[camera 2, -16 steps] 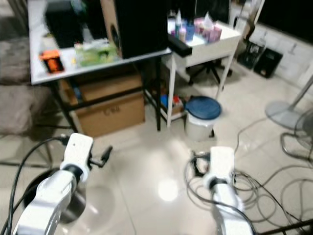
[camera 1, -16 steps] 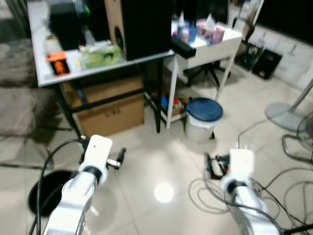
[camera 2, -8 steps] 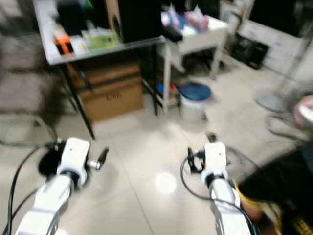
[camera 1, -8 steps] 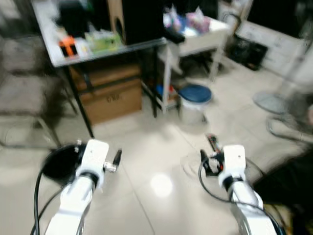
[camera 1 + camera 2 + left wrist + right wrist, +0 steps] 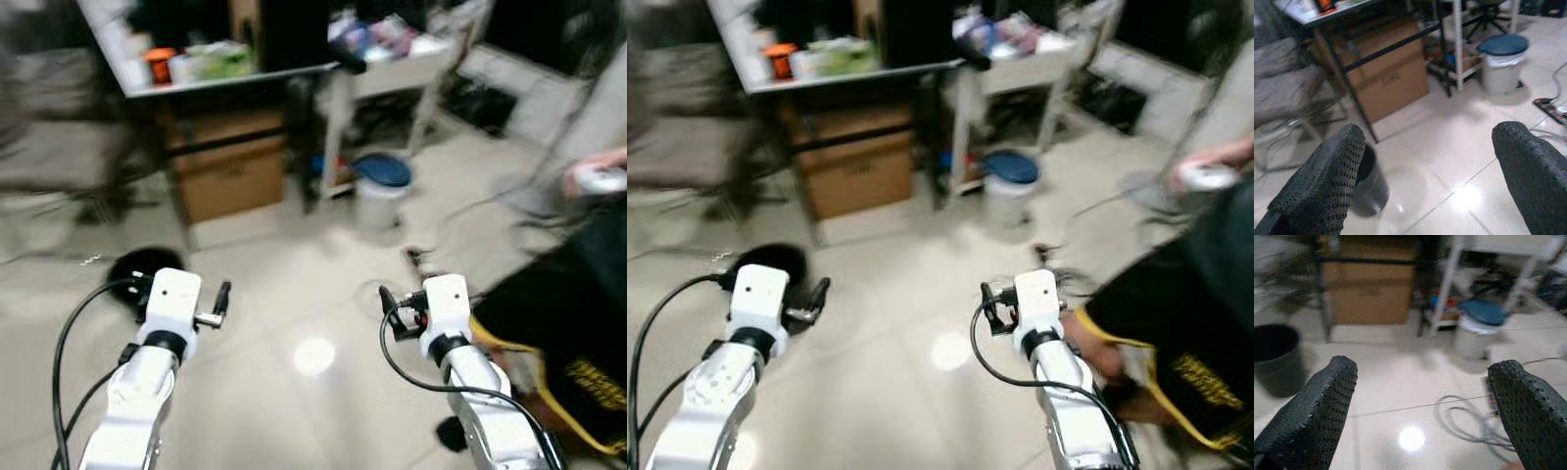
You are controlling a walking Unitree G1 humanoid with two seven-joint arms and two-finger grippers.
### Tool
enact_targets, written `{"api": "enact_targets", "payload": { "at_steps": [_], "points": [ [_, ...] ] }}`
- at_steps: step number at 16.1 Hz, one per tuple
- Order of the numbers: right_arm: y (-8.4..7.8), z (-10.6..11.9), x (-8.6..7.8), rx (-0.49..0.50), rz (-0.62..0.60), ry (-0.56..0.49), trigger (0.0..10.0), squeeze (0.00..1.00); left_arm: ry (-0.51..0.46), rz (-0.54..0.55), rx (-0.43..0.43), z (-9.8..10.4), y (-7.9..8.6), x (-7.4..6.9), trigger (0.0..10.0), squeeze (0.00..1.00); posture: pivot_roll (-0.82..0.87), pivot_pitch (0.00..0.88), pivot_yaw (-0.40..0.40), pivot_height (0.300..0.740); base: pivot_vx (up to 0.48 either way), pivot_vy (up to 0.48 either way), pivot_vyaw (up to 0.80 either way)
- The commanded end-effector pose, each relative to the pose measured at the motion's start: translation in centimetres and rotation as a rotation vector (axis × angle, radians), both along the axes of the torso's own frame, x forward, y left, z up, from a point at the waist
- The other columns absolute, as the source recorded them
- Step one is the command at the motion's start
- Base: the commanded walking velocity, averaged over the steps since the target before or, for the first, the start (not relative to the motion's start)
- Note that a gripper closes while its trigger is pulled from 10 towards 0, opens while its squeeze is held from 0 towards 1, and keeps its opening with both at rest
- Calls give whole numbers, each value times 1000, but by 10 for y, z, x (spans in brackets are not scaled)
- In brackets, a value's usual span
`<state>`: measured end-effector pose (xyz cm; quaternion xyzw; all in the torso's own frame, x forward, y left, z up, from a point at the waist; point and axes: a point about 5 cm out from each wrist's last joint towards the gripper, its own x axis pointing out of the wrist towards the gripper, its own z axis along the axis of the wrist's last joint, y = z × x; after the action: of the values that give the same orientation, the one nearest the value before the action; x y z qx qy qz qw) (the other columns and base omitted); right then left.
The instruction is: Picking trash to rubbish bin
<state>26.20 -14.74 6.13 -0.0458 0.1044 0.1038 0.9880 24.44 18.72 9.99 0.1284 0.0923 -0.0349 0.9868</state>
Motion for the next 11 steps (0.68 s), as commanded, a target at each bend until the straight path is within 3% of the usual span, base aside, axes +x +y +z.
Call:
{"api": "enact_targets", "payload": {
  "at_steps": [1,8,11],
  "points": [
    [0,4,4,8,12,-13,10000,0,-20,-5,10,6,0,2,10000,0,-30,0,-30,740,0,0,800],
    [-2,2,2,2,16,-12,10000,0,-51,3,29,8,-2,8,10000,0,-28,0,-29,740,0,0,800],
    [-4,4,9,8,-11,-12,10000,0,-111,60,-13,14,0,22,10000,0,-25,0,7,740,0,0,800]
  ]
}}
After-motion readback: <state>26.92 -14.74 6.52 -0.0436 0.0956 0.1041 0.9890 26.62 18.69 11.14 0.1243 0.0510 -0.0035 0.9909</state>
